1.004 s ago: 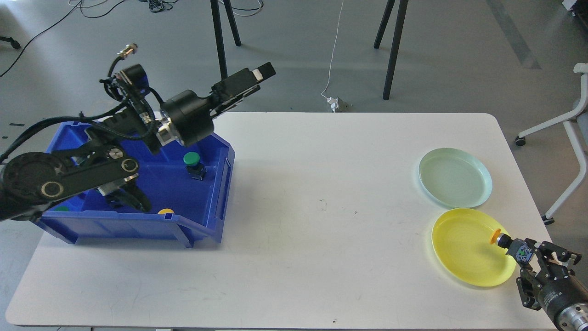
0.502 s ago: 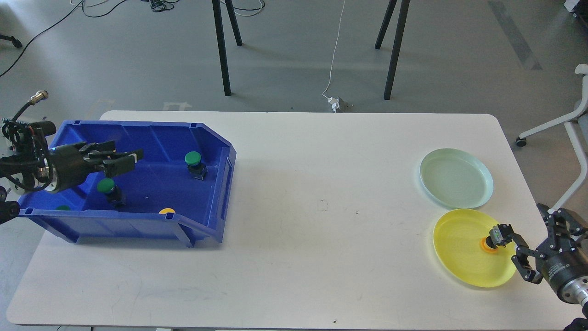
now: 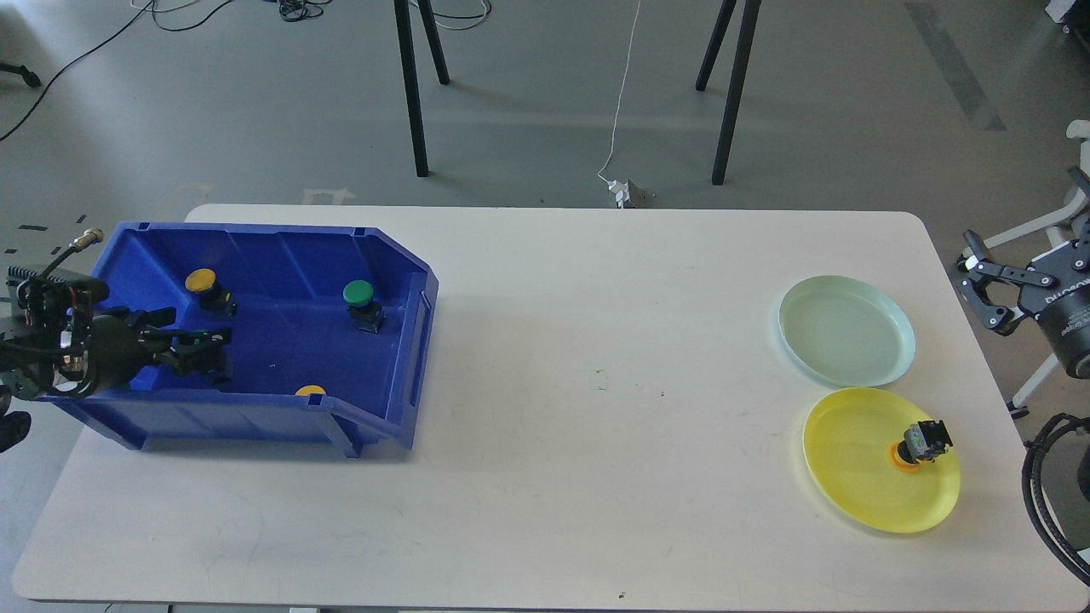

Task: Pass button and place on color plate
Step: 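Grasp a green-topped button in the bin with the left gripper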

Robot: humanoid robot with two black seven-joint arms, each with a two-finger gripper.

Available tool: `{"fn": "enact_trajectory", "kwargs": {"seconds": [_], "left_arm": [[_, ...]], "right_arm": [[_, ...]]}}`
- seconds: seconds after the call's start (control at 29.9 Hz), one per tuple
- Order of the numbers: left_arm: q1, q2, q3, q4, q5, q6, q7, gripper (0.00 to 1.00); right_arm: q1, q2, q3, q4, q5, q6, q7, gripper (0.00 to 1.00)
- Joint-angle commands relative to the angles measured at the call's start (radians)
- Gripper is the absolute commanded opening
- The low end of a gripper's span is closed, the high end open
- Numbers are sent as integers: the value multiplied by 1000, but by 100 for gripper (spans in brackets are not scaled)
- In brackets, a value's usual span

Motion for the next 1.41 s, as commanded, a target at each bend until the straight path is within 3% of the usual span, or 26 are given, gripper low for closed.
{"fn": "enact_trajectory", "kwargs": {"seconds": [0.0, 0.77, 0.97, 1.14, 1.37], "left_arm": [[6, 0, 0, 17, 0, 0, 0, 86], [33, -22, 1, 33, 3, -14, 0, 68], [32, -22, 1, 33, 5, -14, 0, 51], [20, -37, 5, 39, 12, -18, 0, 52], [-17, -42, 8, 39, 100, -132, 0, 54]], "right_arm": [[-2, 7, 1, 0, 0, 17, 0, 98], [-16, 7, 16, -2, 0, 24, 3, 98], [-22, 7, 16, -1, 0, 24, 9, 98], [-31, 7, 19, 0, 0, 26, 11, 98], [-53, 7, 26, -7, 0, 54, 12, 98]]}}
